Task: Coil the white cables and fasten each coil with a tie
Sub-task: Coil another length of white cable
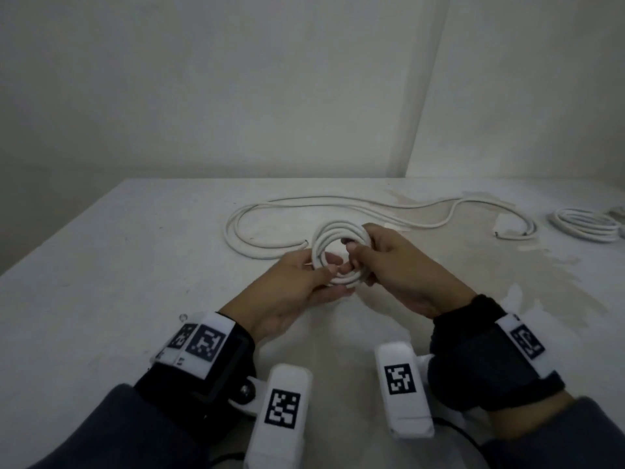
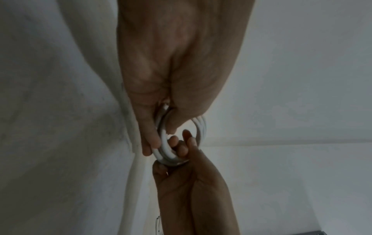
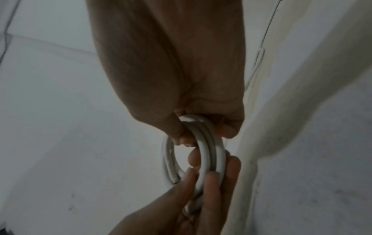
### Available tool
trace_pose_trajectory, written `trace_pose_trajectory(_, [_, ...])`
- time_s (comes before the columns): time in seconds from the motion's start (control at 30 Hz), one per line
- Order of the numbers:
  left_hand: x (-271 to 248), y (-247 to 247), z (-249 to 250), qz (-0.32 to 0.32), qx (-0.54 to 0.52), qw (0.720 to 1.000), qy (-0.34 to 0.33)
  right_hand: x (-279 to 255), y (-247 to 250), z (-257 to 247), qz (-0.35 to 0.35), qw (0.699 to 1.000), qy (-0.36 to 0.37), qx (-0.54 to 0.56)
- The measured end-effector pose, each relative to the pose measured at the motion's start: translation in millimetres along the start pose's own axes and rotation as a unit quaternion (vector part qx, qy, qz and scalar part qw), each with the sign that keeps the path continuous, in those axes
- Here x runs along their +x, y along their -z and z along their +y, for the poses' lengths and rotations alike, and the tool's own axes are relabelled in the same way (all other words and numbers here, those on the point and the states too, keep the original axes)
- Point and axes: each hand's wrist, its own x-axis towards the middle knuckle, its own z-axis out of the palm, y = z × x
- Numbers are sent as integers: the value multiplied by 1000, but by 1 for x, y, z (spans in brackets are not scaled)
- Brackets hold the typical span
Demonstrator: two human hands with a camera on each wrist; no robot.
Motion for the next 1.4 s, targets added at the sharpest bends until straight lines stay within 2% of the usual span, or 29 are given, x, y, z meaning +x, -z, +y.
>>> trace_pose_trajectory(0.1, [-1, -3, 5, 16, -104, 994, -2, 2, 1, 0, 38, 997, 27, 56])
trace_pose_trajectory(0.2, [-1, -5, 5, 51, -156, 986, -5, 3, 3, 0, 52, 995, 49, 64])
trace_pose_trajectory(0.33, [-5, -8, 5, 24, -180, 983, 5, 3, 5, 3, 27, 995, 41, 84])
trace_pose_trajectory(0.5, [-6, -5, 4, -7, -52, 999, 7, 1, 10, 1, 51, 996, 58, 54])
trace_pose_trajectory(0.6, [-4, -2, 9, 67, 35, 996, -46, 0, 13, 0, 45, 996, 79, -15])
trace_pose_trajectory(0.67, [-2, 2, 11, 94, 93, 988, -85, -2, 13, -1, 2, 996, 81, -49])
trace_pose_trajectory(0.77, [-4, 1, 12, 66, 199, 971, -111, -6, 12, -4, -48, 995, 75, -54])
trace_pose_trajectory(0.87, [-3, -2, 11, 43, 223, 967, -117, -5, 12, -4, -16, 997, 73, -22])
trace_pose_trajectory(0.97, [-1, -4, 9, 61, 162, 977, -125, -2, 11, -3, 28, 996, 87, -5])
trace_pose_trajectory(1.07, [1, -6, 6, 99, 30, 989, -102, -1, 9, -2, 48, 993, 104, -4])
trace_pose_trajectory(1.13, [3, -5, 5, 117, -45, 987, -99, 0, 9, -1, 44, 993, 106, -16])
trace_pose_trajectory(1.23, [5, -5, 3, 106, -131, 980, -105, 4, 8, 5, 36, 993, 91, -68])
trace_pose_trajectory(1.33, [5, -10, -1, 79, -156, 980, -100, 7, 8, 8, 36, 991, 81, -101])
trace_pose_trajectory(1.4, [4, -10, 0, 52, -171, 980, -92, 7, 9, 8, 46, 986, 99, -126])
